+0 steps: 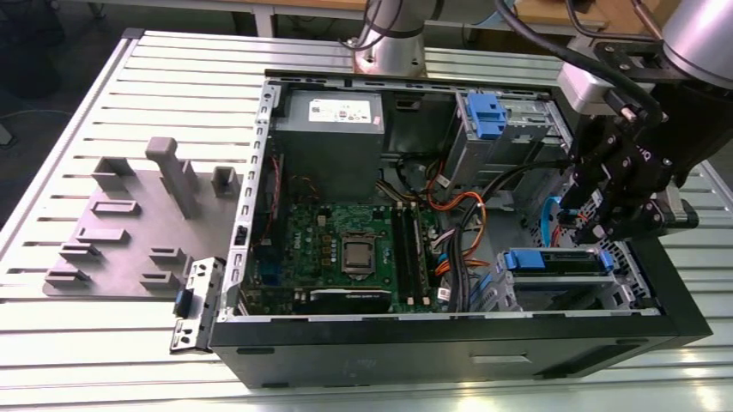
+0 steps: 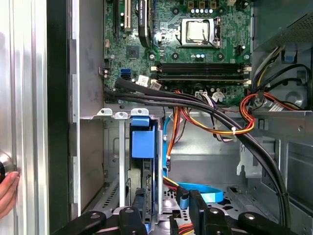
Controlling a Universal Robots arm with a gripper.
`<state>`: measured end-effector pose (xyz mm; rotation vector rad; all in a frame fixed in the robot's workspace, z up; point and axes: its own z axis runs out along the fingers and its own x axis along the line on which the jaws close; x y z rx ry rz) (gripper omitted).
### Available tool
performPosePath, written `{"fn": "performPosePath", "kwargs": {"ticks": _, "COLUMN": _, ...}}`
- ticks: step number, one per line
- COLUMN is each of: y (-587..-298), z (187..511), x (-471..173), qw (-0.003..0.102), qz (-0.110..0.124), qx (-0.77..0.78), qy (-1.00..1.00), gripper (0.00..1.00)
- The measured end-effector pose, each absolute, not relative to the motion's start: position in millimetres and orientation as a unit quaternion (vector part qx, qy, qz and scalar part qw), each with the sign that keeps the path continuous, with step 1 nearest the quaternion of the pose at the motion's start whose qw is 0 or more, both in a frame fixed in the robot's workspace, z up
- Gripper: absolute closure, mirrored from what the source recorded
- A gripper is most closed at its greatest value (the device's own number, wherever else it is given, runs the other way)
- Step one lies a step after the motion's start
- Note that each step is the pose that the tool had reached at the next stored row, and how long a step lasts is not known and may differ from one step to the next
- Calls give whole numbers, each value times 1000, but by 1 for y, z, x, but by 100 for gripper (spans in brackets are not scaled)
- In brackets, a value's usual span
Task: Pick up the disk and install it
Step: 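Insert the first disk wire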
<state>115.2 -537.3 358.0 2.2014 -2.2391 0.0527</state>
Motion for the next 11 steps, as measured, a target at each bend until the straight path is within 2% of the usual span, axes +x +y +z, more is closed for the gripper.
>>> {"fn": "performPosePath", "kwargs": {"ticks": 11, "y": -537, "z": 356, "x": 118, "qw": 1, "qz": 17, "qx": 701, "qy": -713, "gripper": 52}}
